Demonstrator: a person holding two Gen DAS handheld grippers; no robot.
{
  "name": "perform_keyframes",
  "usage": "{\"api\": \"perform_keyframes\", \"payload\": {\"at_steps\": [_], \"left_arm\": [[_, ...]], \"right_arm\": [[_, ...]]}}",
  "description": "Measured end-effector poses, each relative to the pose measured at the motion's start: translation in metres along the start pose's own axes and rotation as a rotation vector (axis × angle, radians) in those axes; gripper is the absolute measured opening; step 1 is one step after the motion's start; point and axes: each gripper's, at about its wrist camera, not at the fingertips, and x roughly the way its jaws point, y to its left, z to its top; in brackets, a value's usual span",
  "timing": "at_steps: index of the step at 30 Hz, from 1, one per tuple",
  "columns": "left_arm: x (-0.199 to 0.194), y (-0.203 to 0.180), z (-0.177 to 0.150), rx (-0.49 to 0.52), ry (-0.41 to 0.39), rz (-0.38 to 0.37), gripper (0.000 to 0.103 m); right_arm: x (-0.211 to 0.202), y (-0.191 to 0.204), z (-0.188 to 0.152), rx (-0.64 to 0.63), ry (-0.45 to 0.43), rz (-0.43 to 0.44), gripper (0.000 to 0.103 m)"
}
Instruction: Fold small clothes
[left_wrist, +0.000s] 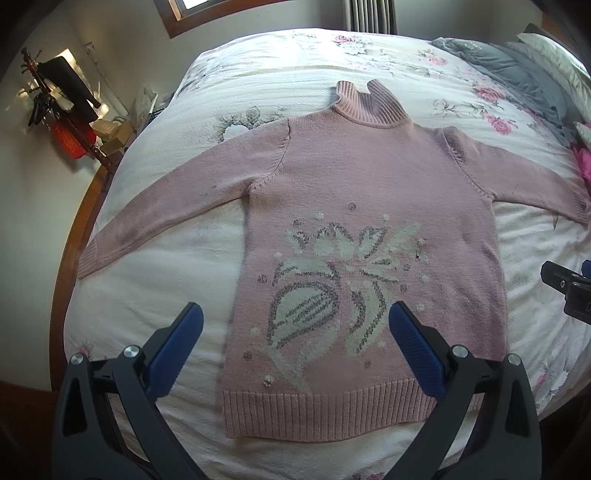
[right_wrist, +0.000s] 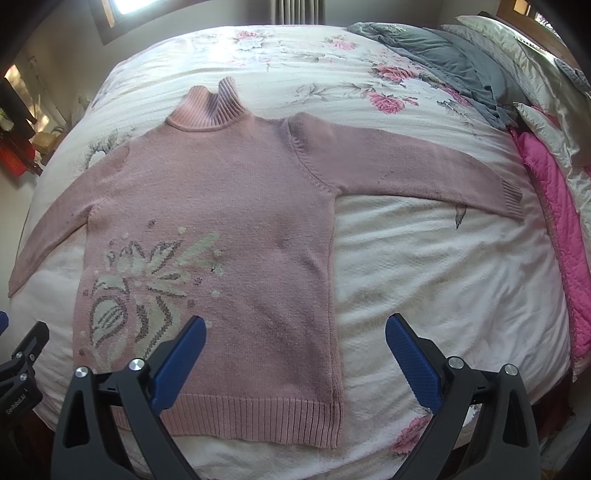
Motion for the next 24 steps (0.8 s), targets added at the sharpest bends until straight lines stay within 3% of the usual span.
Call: {"api": "perform_keyframes", "payload": {"at_steps": [24], "left_arm": [[0.0033,-0.0015,0.0015,0.002,0.005,0.004,0.099]], "right_arm": [[0.0055,-0.0052,0.0034,0.01,0.002,0.01,0.098]]}}
